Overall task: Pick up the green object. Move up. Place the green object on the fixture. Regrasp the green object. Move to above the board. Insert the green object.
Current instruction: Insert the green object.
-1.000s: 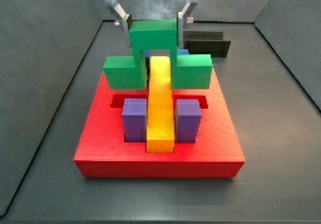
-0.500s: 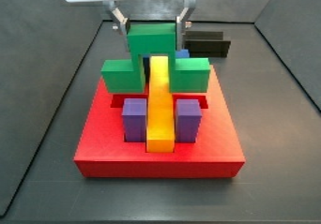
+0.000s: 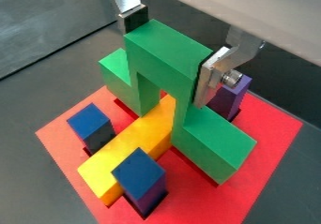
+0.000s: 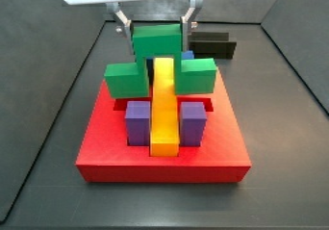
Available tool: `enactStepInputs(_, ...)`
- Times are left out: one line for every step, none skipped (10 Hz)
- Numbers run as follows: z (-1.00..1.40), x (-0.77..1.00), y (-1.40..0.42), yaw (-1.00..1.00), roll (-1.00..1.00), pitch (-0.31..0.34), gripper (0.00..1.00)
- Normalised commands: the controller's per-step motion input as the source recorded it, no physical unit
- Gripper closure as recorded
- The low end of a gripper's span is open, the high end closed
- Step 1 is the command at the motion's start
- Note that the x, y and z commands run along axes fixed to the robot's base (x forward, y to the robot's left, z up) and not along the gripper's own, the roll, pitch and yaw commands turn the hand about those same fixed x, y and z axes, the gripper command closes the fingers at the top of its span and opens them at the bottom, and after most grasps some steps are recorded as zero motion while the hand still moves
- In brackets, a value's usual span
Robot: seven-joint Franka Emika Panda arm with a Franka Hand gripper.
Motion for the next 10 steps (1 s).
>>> enactStepInputs(0.00,0.00,-0.07,0.00,0.06,0.000,1.00)
enactStepInputs(0.00,0.00,-0.04,0.00,0.04,0.000,1.00)
enactStepInputs(0.00,0.00,-0.04,-0.14,0.05,0.000,1.00)
enactStepInputs(0.00,0.12,-0.06,-0.27,0.09,0.000,1.00)
enactStepInputs(0.00,0.06,0.00,-0.18,0.06,0.000,1.00)
enactStepInputs(0.00,0.08,-0.01,-0.17,0.07,0.000,1.00)
enactStepInputs(-0.01,0.02,0.00,-0.11,0.06,0.000,1.00)
enactStepInputs(-0.06,0.00,0.00,-0.05,0.06,0.000,1.00)
enactStepInputs(-0.11,0.04,-0.02,-0.02,0.06,0.000,1.00)
enactStepInputs(-0.12,0.17,-0.06,-0.03,0.06,0.000,1.00)
